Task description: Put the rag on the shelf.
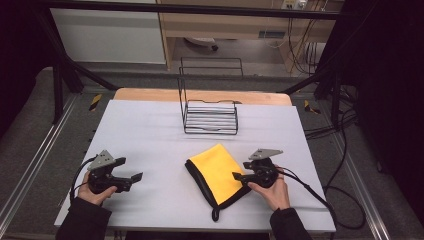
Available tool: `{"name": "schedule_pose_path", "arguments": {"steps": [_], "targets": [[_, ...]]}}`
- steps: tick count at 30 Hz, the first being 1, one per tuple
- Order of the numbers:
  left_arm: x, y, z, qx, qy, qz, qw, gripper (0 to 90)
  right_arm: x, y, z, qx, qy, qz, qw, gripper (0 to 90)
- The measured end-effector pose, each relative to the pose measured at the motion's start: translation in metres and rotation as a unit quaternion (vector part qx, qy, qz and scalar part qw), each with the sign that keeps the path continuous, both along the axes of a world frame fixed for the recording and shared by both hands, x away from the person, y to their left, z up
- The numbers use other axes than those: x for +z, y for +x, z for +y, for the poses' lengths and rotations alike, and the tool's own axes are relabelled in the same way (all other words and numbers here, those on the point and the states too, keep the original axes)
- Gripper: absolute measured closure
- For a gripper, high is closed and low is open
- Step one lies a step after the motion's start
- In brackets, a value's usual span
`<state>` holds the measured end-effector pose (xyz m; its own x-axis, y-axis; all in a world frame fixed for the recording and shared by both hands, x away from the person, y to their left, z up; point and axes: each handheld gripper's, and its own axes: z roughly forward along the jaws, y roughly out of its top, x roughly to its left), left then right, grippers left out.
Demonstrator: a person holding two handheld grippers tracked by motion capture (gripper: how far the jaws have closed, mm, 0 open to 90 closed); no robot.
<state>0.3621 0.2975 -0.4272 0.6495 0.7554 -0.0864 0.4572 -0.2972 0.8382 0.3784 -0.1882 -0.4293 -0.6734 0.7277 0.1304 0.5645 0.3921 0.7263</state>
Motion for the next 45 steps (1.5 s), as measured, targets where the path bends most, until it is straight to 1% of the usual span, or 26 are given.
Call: {"name": "schedule_pose_path", "arguments": {"steps": [1, 2, 3, 5, 6, 7, 9, 11, 12, 14, 15, 16, 17, 19, 20, 22, 23, 25, 27, 28, 33, 35, 36, 40, 42, 45], "targets": [[0.000, 0.000, 0.000, 0.001, 0.000, 0.001, 1.0000, 7.9, -0.003, -0.001, -0.004, -0.001, -0.002, 0.002, 1.0000, 44.1], [-0.001, 0.000, -0.001, 0.003, -0.001, 0.001, 1.0000, 7.9, -0.008, -0.005, -0.011, -0.001, -0.005, 0.013, 0.9999, 48.0], [-0.001, 0.000, -0.001, 0.004, 0.000, 0.001, 1.0000, 8.0, -0.010, -0.006, -0.012, -0.001, -0.005, 0.019, 0.9998, 50.2], [0.000, 0.000, -0.001, 0.004, 0.001, 0.001, 1.0000, 7.9, -0.012, -0.007, -0.013, -0.001, -0.005, 0.021, 0.9998, 51.8], [0.000, 0.000, 0.000, 0.003, 0.002, 0.001, 1.0000, 7.9, -0.014, -0.008, -0.013, 0.003, -0.006, 0.027, 0.9996, 57.4], [0.000, 0.000, 0.000, 0.003, 0.002, 0.001, 1.0000, 7.9, -0.014, -0.008, -0.013, 0.003, -0.006, 0.027, 0.9996, 57.4], [0.000, 0.000, 0.000, 0.003, 0.002, 0.001, 1.0000, 7.9, -0.018, -0.009, -0.011, 0.002, -0.007, 0.033, 0.9994, 62.3], [0.000, -0.001, 0.000, 0.003, 0.000, 0.001, 1.0000, 7.9, -0.018, -0.010, -0.009, -0.003, -0.002, 0.040, 0.9992, 66.7], [0.000, -0.001, 0.000, 0.003, -0.001, 0.001, 1.0000, 7.9, -0.018, -0.012, -0.009, -0.008, 0.004, 0.045, 0.9990, 70.9], [0.000, -0.001, -0.001, 0.003, 0.000, 0.001, 1.0000, 8.0, -0.018, -0.013, -0.008, -0.013, 0.008, 0.050, 0.9986, 76.9], [0.000, -0.001, -0.001, 0.003, 0.000, 0.002, 1.0000, 8.0, -0.018, -0.013, -0.008, -0.013, 0.008, 0.050, 0.9986, 76.9], [0.000, -0.001, -0.001, 0.002, 0.000, 0.001, 1.0000, 7.9, -0.016, -0.014, -0.008, -0.025, 0.014, 0.063, 0.9976, 81.0], [0.000, -0.001, -0.001, 0.002, 0.000, 0.001, 1.0000, 8.0, -0.016, -0.015, -0.008, -0.029, 0.014, 0.064, 0.9974, 82.0], [0.001, -0.001, -0.001, 0.003, 0.000, 0.001, 1.0000, 8.0, -0.015, -0.016, -0.007, -0.045, 0.023, 0.074, 0.9960, 83.0], [0.000, -0.001, -0.001, 0.003, -0.002, 0.001, 1.0000, 8.0, -0.015, -0.016, -0.007, -0.045, 0.023, 0.074, 0.9960, 83.0], [0.000, -0.001, -0.001, 0.004, -0.003, 0.003, 1.0000, 8.0, -0.013, -0.018, -0.007, -0.057, 0.028, 0.081, 0.9946, 83.6], [0.000, 0.000, -0.001, 0.004, -0.003, 0.003, 1.0000, 8.0, -0.012, -0.021, -0.006, -0.061, 0.032, 0.085, 0.9940, 83.8], [0.000, 0.000, -0.001, 0.003, -0.002, 0.003, 1.0000, 7.9, -0.011, -0.025, -0.006, -0.065, 0.032, 0.089, 0.9934, 83.8], [0.000, 0.000, -0.002, 0.002, 0.000, 0.004, 1.0000, 7.8, -0.010, -0.032, -0.006, -0.077, 0.033, 0.095, 0.9919, 83.8], [0.000, 0.000, -0.002, 0.003, -0.001, 0.004, 1.0000, 7.8, -0.009, -0.039, -0.005, -0.086, 0.034, 0.096, 0.9911, 83.6], [0.001, 0.000, -0.005, 0.000, 0.000, 0.004, 1.0000, 7.6, -0.010, -0.056, -0.004, -0.103, 0.043, 0.097, 0.9890, 82.9], [0.001, 0.000, -0.006, 0.000, 0.000, 0.005, 1.0000, 7.6, -0.010, -0.059, -0.004, -0.106, 0.045, 0.095, 0.9888, 82.8], [0.001, 0.000, -0.007, -0.001, 0.002, 0.005, 1.0000, 7.6, -0.011, -0.065, -0.003, -0.112, 0.047, 0.093, 0.9883, 82.5], [0.001, 0.000, -0.009, -0.002, 0.004, 0.005, 1.0000, 7.6, -0.011, -0.070, -0.003, -0.113, 0.047, 0.091, 0.9882, 82.4], [0.001, 0.001, -0.010, -0.001, 0.003, 0.006, 1.0000, 7.4, -0.012, -0.072, -0.001, -0.119, 0.051, 0.091, 0.9874, 82.1], [0.001, 0.001, -0.011, 0.001, 0.002, 0.008, 1.0000, 7.2, -0.013, -0.074, -0.001, -0.117, 0.051, 0.091, 0.9876, 81.8]]}}
